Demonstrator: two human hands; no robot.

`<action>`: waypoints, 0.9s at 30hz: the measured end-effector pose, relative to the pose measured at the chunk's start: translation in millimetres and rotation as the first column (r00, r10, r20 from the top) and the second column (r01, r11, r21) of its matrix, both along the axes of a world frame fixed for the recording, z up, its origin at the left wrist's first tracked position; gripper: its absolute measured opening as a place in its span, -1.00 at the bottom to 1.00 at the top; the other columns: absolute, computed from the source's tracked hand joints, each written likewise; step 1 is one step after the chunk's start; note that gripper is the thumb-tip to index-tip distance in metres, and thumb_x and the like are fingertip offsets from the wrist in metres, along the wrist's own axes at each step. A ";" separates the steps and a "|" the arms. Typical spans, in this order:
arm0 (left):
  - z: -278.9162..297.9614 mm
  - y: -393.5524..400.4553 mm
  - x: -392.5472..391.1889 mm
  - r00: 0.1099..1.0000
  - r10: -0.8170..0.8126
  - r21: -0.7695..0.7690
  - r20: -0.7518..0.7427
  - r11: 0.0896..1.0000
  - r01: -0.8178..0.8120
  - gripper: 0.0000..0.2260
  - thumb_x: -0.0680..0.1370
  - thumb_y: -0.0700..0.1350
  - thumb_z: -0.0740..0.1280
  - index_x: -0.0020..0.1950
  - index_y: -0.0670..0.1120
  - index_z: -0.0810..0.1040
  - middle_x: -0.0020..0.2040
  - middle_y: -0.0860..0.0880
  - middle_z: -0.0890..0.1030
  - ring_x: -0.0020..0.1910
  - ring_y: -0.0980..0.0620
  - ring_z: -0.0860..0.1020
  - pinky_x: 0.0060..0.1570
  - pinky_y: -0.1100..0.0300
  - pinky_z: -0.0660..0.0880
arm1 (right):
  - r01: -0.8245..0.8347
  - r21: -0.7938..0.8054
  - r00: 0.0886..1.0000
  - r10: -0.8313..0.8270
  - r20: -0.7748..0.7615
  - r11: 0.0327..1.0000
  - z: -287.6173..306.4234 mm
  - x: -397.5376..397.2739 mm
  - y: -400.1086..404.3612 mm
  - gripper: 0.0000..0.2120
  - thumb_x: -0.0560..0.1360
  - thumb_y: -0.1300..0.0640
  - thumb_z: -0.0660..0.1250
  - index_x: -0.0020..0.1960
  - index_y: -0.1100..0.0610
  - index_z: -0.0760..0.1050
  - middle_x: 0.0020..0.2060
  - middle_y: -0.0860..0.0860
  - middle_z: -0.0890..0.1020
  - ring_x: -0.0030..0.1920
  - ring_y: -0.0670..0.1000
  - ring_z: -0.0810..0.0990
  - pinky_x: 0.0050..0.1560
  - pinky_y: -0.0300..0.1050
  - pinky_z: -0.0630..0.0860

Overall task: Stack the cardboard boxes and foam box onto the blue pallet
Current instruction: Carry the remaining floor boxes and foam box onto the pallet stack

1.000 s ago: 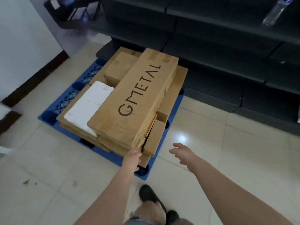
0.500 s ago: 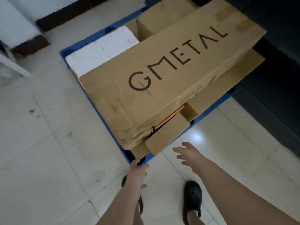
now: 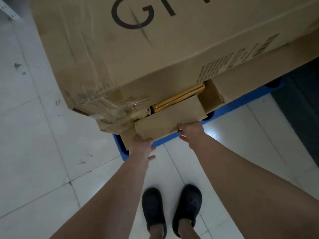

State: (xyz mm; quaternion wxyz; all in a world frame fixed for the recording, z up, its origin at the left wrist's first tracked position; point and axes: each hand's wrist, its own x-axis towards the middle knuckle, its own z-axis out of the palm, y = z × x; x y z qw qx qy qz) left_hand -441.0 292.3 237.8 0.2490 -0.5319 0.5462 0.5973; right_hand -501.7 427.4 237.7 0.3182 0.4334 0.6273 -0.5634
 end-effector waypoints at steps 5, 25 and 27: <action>-6.1 1.5 1.8 0.998 0.069 0.024 -0.010 0.997 -0.069 -0.53 0.60 -0.22 0.19 0.49 0.00 0.19 0.34 -0.14 0.44 0.24 -0.09 0.52 0.09 0.03 0.50 | 0.059 -0.016 0.998 -0.059 0.001 0.998 -8.0 -6.2 1.7 -0.52 0.47 0.29 0.35 0.33 0.28 0.26 0.20 0.23 0.51 0.17 0.16 0.55 0.12 -0.05 0.52; 35.9 146.7 -23.8 0.998 0.032 0.106 0.046 0.994 -0.037 -0.55 0.59 -0.15 0.21 0.48 -0.08 0.23 0.41 -0.11 0.39 0.36 -0.07 0.40 0.11 0.00 0.41 | 0.056 -0.037 0.991 -0.060 -0.118 0.998 13.7 -15.1 163.3 -0.14 0.45 0.16 0.39 0.54 0.03 -0.10 0.50 0.06 0.18 0.43 0.09 0.28 0.41 0.03 0.27; 41.7 184.0 -45.8 1.000 0.016 0.099 0.003 0.995 -0.016 -0.51 0.58 -0.17 0.23 0.50 -0.05 0.19 0.40 -0.10 0.40 0.39 -0.05 0.36 0.12 0.02 0.39 | 0.005 -0.056 0.990 -0.012 -0.139 0.998 20.9 -32.2 193.4 -0.17 0.48 0.17 0.35 0.54 0.03 -0.12 0.50 0.06 0.16 0.44 0.06 0.24 0.43 0.03 0.24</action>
